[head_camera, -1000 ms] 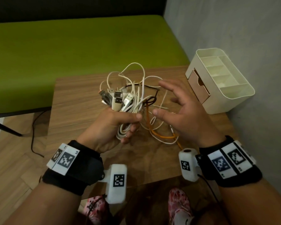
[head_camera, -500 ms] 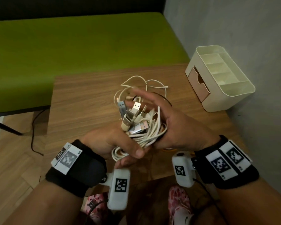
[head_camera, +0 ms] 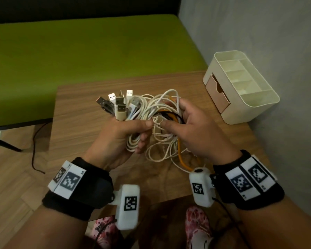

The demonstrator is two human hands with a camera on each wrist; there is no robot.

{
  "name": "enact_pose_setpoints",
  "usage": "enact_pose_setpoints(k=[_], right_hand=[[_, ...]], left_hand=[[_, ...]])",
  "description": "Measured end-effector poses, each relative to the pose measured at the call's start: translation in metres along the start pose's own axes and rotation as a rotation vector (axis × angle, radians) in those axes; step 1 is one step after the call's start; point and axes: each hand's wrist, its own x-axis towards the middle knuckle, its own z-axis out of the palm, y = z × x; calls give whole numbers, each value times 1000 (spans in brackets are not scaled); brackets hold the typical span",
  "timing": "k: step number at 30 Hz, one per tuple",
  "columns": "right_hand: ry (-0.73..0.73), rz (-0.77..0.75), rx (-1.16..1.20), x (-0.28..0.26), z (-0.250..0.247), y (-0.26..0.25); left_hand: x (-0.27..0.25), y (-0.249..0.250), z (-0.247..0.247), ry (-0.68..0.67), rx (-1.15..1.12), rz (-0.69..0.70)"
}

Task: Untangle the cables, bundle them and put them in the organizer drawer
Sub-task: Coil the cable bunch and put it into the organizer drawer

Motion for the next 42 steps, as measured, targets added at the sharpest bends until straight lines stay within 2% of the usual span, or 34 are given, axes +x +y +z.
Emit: enact_pose_setpoints(k=[6, 11, 14, 17, 20, 22, 24, 30, 33, 37, 42], right_hand=[[29, -8, -186, -1, 7, -3], [-10, -36, -264, -4, 14, -10], [-37, 2, -373, -4, 8, -10], [40, -17, -425, -2, -3, -7], [116, -147, -357, -3, -5, -9], [90, -299, -393, -4, 0, -9], [56, -373, -428, -2, 5, -2], [-7, -189, -349, -1, 8, -2], [15, -95, -45, -3, 15, -9], [17, -103, 266, -1, 20, -9], [120, -76, 97, 0, 29, -5]], left_hand=[[1, -9, 13, 157, 13, 169], [5, -15, 18, 260, -69, 196], [4, -7, 12, 170, -105, 113], [1, -1, 8, 83, -91, -10], [1, -1, 8, 62, -37, -66], [-1, -2, 11, 32, 16, -88], [-3, -2, 14, -8, 38, -84], [-5, -2, 19, -34, -46, 77], [-5, -3, 19, 3, -95, 146], [-4, 1, 17, 66, -184, 186], [-1, -4, 16, 144, -148, 167]])
